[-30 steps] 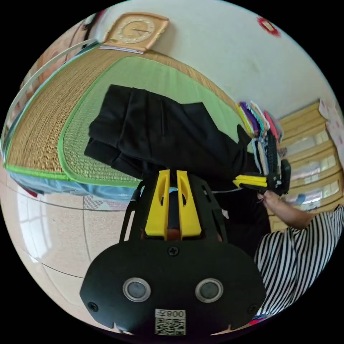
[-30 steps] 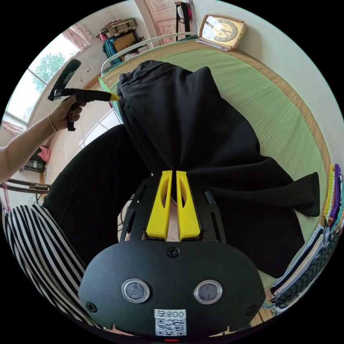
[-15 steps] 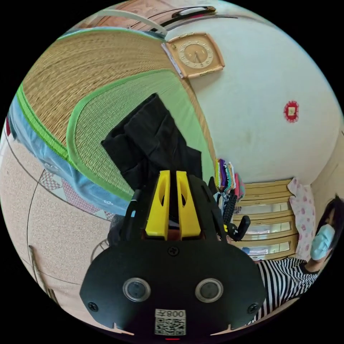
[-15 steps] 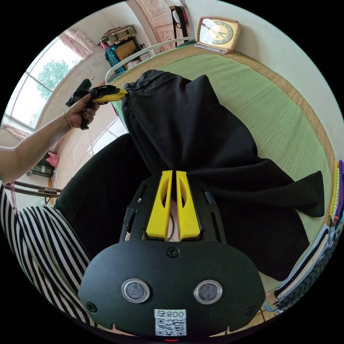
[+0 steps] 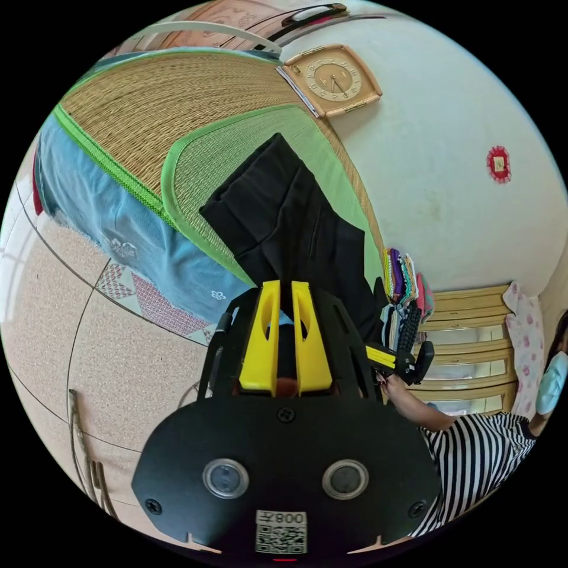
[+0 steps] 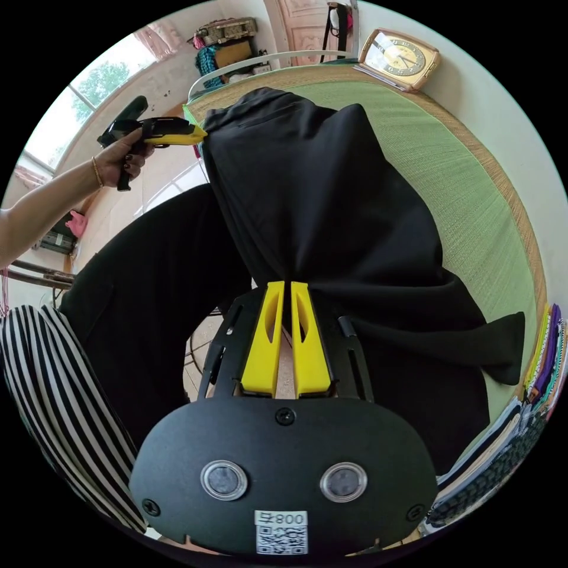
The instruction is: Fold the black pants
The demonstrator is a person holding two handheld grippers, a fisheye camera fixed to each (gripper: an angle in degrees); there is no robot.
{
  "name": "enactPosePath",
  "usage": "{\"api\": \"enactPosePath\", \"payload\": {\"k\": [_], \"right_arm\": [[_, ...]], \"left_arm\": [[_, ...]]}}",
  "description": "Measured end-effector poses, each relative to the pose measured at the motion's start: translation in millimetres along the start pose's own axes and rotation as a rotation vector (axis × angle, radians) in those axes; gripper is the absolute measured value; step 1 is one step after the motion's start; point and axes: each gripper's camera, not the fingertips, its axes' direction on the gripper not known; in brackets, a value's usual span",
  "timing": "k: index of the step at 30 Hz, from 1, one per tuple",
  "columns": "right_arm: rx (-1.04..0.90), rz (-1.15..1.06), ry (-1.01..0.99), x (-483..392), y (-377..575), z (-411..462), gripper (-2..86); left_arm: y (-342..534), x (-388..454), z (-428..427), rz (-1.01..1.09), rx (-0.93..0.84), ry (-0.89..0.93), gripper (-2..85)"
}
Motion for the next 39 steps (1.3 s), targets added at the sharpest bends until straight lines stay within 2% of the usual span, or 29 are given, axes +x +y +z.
{"api": "enactPosePath", "payload": {"k": [4, 9, 14, 21, 25, 31, 34, 39], "right_arm": [[0.009, 0.007, -0.027, 2, -2, -14, 2.1], [-0.008, -0.067, 0.055, -11, -12, -36, 1.8], [-0.013, -0.034, 0.138, 3, -27, -65, 1.6], [-0.012, 0.058, 0.012, 45, -50, -106, 2.2], [0.072, 0.112, -0.023, 47, -37, -142, 3.0], [0.264, 0.391, -0.154, 101, 10, -227, 4.7], [0.322, 0.547, -0.095, 157, 35, -268, 6.1], [0.278, 0.801, 0.004, 274, 52, -319, 8.9]], "left_arm": [[9, 21, 12, 0.05, 0.031, -0.007, 0.6], [0, 58, 79, 0.184, -0.146, -0.056, 0.2], [-23, 79, 124, 0.198, -0.158, -0.071, 0.1], [-37, 123, 167, 0.22, -0.127, -0.151, 0.4], [-21, 159, 188, 0.312, -0.128, -0.115, 1.3], [0, 248, 272, 0.599, -0.306, 0.032, 5.3], [9, 296, 328, 0.743, -0.414, 0.035, 6.3], [24, 365, 413, 0.919, -0.52, -0.036, 7.0]]}}
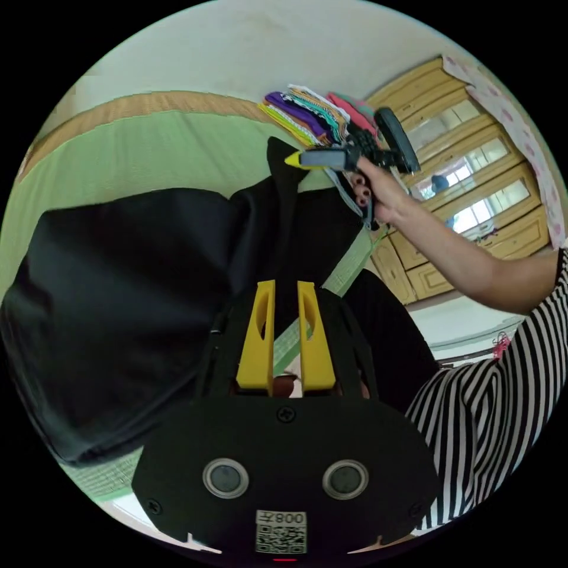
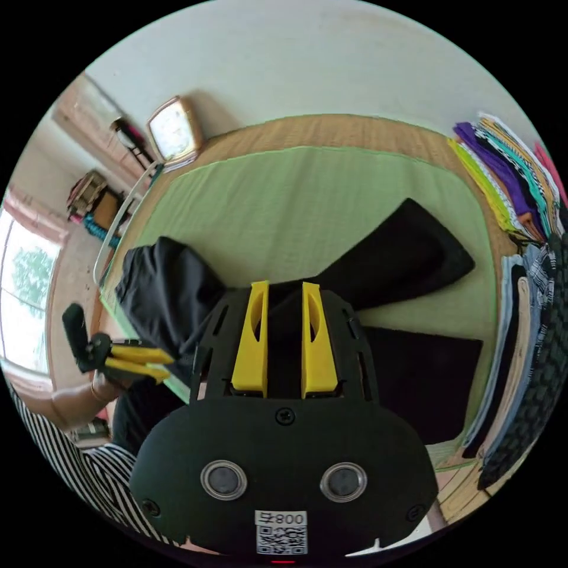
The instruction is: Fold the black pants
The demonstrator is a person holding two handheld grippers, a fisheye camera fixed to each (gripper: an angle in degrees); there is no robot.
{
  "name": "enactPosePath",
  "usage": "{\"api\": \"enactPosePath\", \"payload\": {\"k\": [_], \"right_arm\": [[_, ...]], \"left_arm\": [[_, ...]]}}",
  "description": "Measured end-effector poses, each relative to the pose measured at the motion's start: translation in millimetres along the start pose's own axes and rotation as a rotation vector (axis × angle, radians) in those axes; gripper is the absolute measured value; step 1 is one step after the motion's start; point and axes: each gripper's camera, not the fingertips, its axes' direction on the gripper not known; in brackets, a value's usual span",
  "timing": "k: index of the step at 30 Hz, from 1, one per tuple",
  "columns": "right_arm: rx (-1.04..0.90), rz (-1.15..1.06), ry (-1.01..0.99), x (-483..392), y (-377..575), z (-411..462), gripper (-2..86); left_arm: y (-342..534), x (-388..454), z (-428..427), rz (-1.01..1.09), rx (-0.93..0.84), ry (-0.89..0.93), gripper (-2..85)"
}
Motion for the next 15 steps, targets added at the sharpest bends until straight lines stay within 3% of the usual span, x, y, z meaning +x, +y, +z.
{"api": "enactPosePath", "payload": {"k": [4, 15], "right_arm": [[-0.028, 0.088, 0.082, 35, -48, -17, 9.1], [-0.163, 0.227, 0.245, 86, -117, -46, 8.4]], "left_arm": [[-38, 16, 34, 0.028, -0.057, -0.087, 7.1], [-118, 56, 112, 0.055, -0.158, -0.101, 6.2]]}}
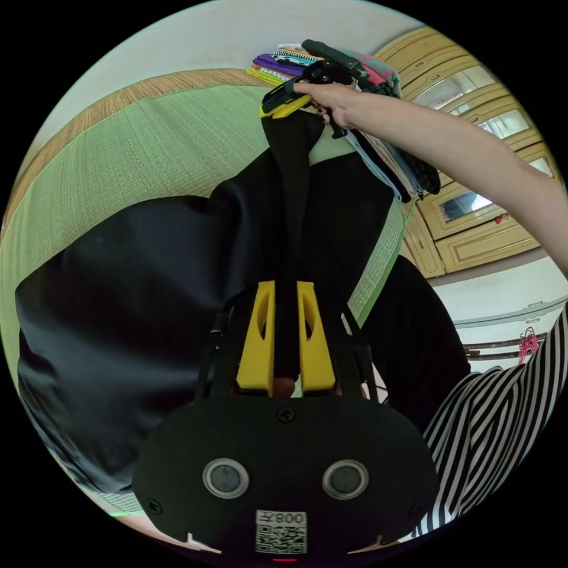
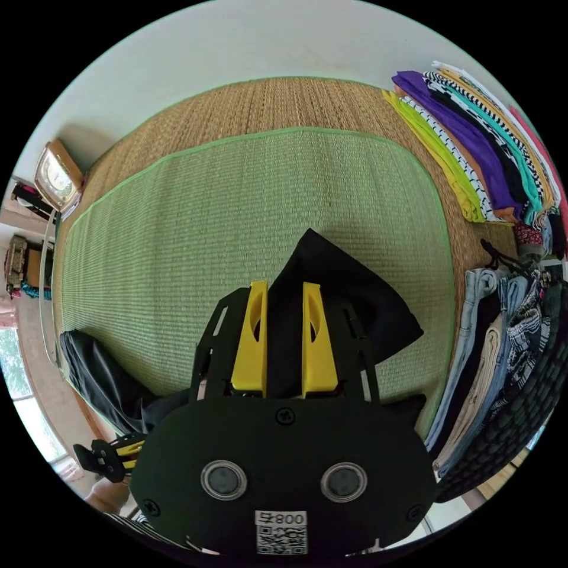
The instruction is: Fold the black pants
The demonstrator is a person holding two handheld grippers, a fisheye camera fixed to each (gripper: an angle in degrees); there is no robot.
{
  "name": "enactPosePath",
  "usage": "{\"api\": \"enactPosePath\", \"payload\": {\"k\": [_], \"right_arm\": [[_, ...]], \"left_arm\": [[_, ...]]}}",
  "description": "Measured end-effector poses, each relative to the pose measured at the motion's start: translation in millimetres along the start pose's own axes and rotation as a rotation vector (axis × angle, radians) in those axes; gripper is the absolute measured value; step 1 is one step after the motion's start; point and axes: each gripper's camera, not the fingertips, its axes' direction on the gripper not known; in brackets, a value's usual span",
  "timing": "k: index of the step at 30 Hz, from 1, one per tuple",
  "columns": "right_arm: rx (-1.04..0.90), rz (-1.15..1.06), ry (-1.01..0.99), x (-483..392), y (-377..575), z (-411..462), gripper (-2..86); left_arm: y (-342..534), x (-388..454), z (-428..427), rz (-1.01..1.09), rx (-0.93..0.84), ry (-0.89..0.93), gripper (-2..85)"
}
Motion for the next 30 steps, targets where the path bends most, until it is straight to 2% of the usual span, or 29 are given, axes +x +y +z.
{"api": "enactPosePath", "payload": {"k": [7, 13, 18, 21, 25, 29, 30], "right_arm": [[-0.008, -0.036, 0.0, 26, 3, -47, 3.2], [0.139, -0.03, -0.187, 81, 30, -144, 1.3], [0.325, -0.003, -0.355, 164, 109, -248, 1.0], [0.4, 0.076, -0.448, 221, 179, -276, 0.9], [0.386, 0.244, -0.501, 286, 265, -260, 0.8], [0.219, 0.448, -0.597, 348, 334, -196, 0.7], [0.206, 0.496, -0.641, 362, 349, -185, 0.7]], "left_arm": [[-43, 28, 22, 0.019, 0.007, -0.03, 2.9], [-72, 58, 20, 0.03, 0.1, -0.063, 1.6], [-96, 90, 16, 0.111, 0.147, -0.135, 1.3], [-108, 109, 26, 0.178, 0.108, -0.173, 1.2], [-126, 126, 55, 0.237, -0.008, -0.183, 1.4], [-151, 139, 96, 0.265, -0.206, -0.197, 1.9], [-158, 143, 98, 0.258, -0.209, -0.208, 2.1]]}}
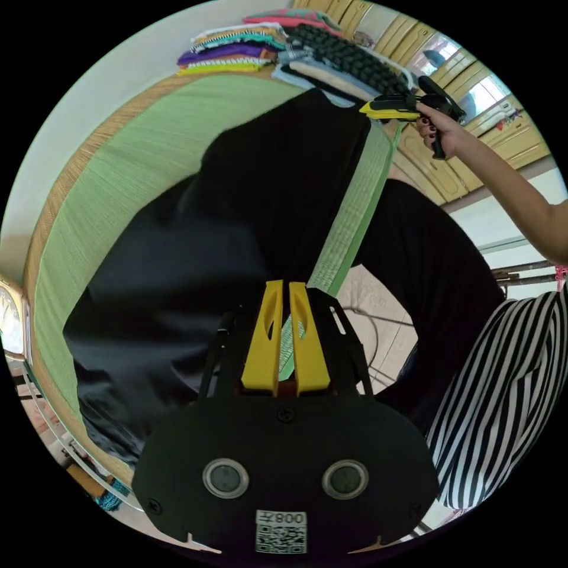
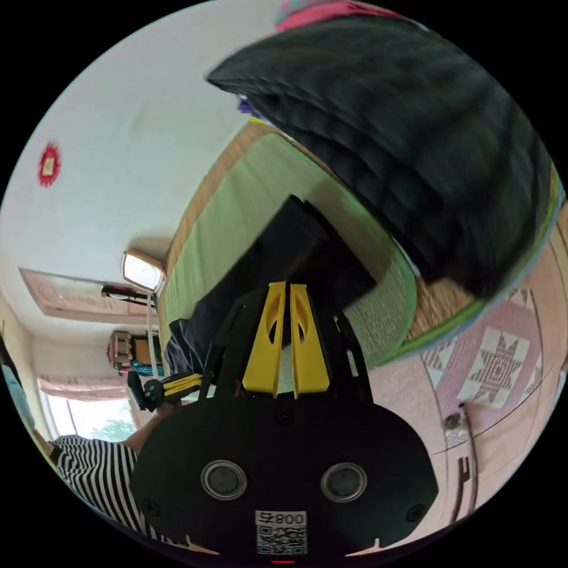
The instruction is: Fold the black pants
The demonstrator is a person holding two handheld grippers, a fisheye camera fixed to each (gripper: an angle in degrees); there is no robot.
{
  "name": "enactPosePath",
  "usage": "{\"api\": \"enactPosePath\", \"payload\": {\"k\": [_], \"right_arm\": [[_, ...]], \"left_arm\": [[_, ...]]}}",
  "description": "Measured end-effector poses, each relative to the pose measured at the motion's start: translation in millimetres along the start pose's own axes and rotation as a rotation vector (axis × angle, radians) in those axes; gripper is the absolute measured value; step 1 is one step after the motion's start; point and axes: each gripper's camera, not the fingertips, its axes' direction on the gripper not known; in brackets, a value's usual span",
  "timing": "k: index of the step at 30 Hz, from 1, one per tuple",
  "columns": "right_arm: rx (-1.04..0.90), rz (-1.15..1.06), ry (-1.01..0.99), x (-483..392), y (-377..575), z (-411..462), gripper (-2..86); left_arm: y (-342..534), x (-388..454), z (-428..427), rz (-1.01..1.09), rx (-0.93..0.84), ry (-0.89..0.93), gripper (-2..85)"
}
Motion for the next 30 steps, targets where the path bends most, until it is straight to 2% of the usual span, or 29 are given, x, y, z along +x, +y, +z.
{"api": "enactPosePath", "payload": {"k": [4, 7, 9, 12, 18, 24, 30], "right_arm": [[0.028, 0.057, -0.068, 38, 8, -21, 0.7], [0.037, 0.059, -0.118, 55, 5, -35, 0.6], [0.037, 0.051, -0.138, 65, 3, -45, 0.6], [0.049, 0.045, -0.174, 78, 2, -58, 0.6], [0.057, 0.032, -0.236, 98, 0, -79, 0.6], [0.063, 0.001, -0.248, 109, -4, -92, 0.6], [0.105, -0.036, -0.338, 114, -4, -108, 0.6]], "left_arm": [[-23, 5, -11, 0.003, 0.03, 0.03, 2.8], [-53, 6, -27, 0.026, 0.133, 0.143, 3.3], [-89, 7, -36, 0.062, 0.227, 0.187, 3.9], [-149, 5, -33, 0.088, 0.267, 0.17, 5.2], [-269, -1, 0, 0.091, 0.196, 0.21, 6.6], [-324, 10, 34, 0.134, 0.012, 0.142, 3.5], [-322, 14, 5, 0.142, 0.136, 0.194, 0.8]]}}
